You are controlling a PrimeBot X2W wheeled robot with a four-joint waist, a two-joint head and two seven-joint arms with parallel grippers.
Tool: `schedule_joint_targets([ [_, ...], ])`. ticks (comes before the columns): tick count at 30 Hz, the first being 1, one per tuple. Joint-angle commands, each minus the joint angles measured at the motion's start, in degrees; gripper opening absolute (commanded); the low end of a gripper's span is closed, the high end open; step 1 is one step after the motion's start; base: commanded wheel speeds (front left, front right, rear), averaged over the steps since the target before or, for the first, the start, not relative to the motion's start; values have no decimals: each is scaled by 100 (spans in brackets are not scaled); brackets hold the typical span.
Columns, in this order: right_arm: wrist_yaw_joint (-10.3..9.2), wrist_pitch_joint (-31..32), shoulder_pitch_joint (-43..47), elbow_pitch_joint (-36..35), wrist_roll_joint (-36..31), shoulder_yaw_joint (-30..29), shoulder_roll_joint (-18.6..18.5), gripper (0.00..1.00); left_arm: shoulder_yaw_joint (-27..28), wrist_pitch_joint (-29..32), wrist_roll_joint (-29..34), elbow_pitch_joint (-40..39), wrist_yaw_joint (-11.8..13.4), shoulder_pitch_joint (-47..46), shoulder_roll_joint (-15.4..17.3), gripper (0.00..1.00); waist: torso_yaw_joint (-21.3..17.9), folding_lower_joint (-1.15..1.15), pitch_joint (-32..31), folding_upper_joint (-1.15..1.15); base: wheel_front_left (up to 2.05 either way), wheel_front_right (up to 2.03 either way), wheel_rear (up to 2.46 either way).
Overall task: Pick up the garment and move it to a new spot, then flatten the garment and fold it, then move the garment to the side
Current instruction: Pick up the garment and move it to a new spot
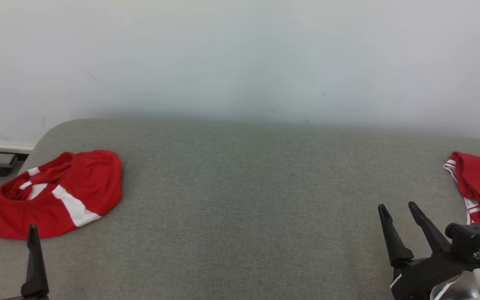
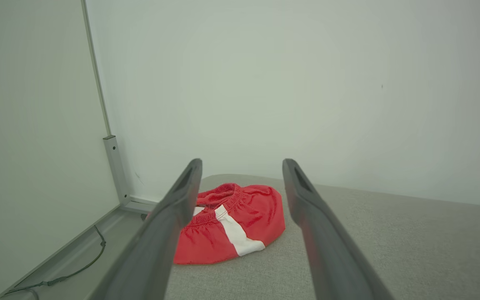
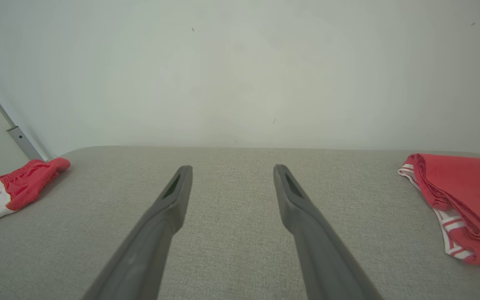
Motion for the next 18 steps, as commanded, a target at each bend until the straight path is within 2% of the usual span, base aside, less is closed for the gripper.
schedule_joint_targets([
  [1, -13, -17, 37, 2, 23, -6, -35, 100, 29, -3, -38, -18, 22, 31, 50, 100, 195, 0, -26, 0, 0, 0, 0],
  [18, -13, -33, 58, 98, 80, 104, -53, 100, 48, 107, -88, -107, 78, 167, 194, 100, 1211, 0, -60, 0, 0, 0, 0],
])
